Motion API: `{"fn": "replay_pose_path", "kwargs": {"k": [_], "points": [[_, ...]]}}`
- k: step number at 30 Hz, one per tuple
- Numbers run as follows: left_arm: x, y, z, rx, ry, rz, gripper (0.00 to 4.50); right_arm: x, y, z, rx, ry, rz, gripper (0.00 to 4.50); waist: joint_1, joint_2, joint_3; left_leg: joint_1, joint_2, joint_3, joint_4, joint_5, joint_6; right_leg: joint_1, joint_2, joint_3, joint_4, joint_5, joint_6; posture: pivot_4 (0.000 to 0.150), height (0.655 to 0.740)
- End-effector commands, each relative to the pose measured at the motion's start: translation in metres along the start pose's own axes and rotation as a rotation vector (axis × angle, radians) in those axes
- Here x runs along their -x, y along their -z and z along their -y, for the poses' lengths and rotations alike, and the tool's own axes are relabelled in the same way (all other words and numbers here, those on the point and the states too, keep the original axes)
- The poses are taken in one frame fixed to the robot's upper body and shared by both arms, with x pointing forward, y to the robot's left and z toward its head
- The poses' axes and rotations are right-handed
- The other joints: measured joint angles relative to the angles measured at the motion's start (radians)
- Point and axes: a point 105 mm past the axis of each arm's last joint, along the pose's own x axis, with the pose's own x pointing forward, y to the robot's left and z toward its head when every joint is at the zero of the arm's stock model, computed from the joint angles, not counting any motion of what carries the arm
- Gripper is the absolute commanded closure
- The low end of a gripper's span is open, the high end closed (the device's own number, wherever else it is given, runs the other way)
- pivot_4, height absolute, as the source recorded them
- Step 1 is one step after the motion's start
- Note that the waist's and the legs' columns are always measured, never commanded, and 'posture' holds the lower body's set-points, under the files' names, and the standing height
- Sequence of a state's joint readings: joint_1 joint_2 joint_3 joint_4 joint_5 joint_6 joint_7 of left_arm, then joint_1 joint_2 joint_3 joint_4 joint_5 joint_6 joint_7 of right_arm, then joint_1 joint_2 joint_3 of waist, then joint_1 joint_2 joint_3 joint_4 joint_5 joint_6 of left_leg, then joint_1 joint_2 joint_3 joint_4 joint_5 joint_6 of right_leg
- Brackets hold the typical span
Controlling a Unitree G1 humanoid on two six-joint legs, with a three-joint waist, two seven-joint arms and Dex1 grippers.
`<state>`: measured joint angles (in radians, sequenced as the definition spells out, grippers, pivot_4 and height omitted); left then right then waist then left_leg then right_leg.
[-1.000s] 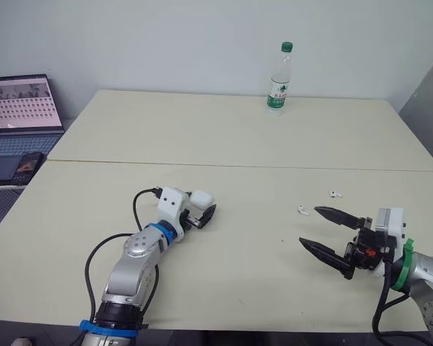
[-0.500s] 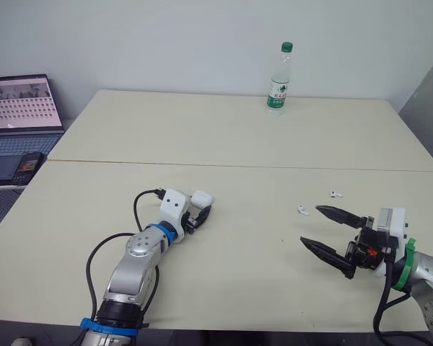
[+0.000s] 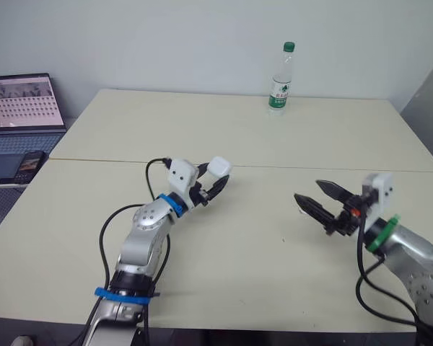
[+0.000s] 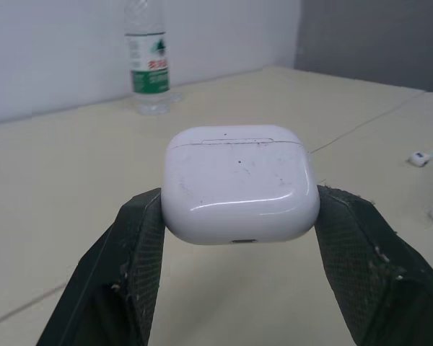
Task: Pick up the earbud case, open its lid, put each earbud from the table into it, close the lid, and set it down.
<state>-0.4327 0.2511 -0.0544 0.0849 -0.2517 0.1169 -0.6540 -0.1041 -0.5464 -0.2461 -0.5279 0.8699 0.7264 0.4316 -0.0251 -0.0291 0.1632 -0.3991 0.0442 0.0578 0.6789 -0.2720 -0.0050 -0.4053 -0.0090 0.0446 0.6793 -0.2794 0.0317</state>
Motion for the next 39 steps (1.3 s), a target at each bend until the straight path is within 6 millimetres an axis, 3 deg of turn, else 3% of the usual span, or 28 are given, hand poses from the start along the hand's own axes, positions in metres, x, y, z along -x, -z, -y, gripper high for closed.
{"fn": "replay_pose_path", "kwargs": {"k": [1,5,12,21,24,33,39], "points": [[-0.017,-0.025,0.023,-0.01,0.154,0.123,1.75,-0.01,-0.023,-0.011,-0.088,-0.035,0.027,0.0,-0.001,0.0,0.0,0.0,0.0,0.0,0.0,0.0,0.0,0.0,0.0,0.0,0.0,0.0,0.0,0.15,0.7362],[-0.028,-0.03,0.039,0.012,0.235,0.162,1.75,-0.028,-0.032,-0.021,-0.232,-0.089,0.006,0.0,-0.002,0.0,0.0,-0.001,0.001,-0.002,-0.001,0.0,0.0,-0.001,0.001,0.0,-0.001,0.0,0.0,0.15,0.7362],[-0.04,-0.036,0.05,0.031,0.274,0.208,1.75,-0.045,-0.026,-0.034,-0.427,-0.132,-0.072,0.0,-0.003,0.0,0.0,-0.002,0.001,-0.002,-0.001,0.0,0.0,-0.001,0.001,0.0,-0.001,0.0,0.0,0.15,0.7362],[-0.041,-0.035,0.054,0.035,0.293,0.215,1.75,-0.058,-0.029,-0.038,-0.494,-0.119,-0.057,0.0,-0.004,0.0,0.0,-0.002,0.001,-0.002,-0.001,0.0,0.0,-0.001,0.001,0.0,-0.001,0.0,0.0,0.15,0.7362],[-0.04,-0.034,0.054,0.033,0.294,0.212,1.75,-0.059,-0.03,-0.039,-0.498,-0.118,-0.048,0.56,-0.004,0.0,0.0,-0.002,0.001,-0.002,-0.001,0.0,0.0,-0.001,0.001,0.0,-0.001,0.0,0.0,0.15,0.7362],[-0.038,-0.03,0.058,0.043,0.312,0.204,1.75,-0.061,-0.029,-0.042,-0.49,-0.135,-0.062,3.77,-0.004,0.0,0.0,-0.002,0.001,-0.002,-0.001,0.0,0.0,-0.001,0.001,0.0,-0.001,0.0,0.0,0.15,0.7362],[-0.037,-0.029,0.06,0.061,0.325,0.197,1.75,-0.062,-0.032,-0.042,-0.491,-0.139,-0.052,3.82,-0.004,0.0,0.0,-0.003,0.001,-0.002,-0.001,0.0,0.0,-0.001,0.001,0.0,-0.001,0.0,0.0,0.15,0.7362]]}}
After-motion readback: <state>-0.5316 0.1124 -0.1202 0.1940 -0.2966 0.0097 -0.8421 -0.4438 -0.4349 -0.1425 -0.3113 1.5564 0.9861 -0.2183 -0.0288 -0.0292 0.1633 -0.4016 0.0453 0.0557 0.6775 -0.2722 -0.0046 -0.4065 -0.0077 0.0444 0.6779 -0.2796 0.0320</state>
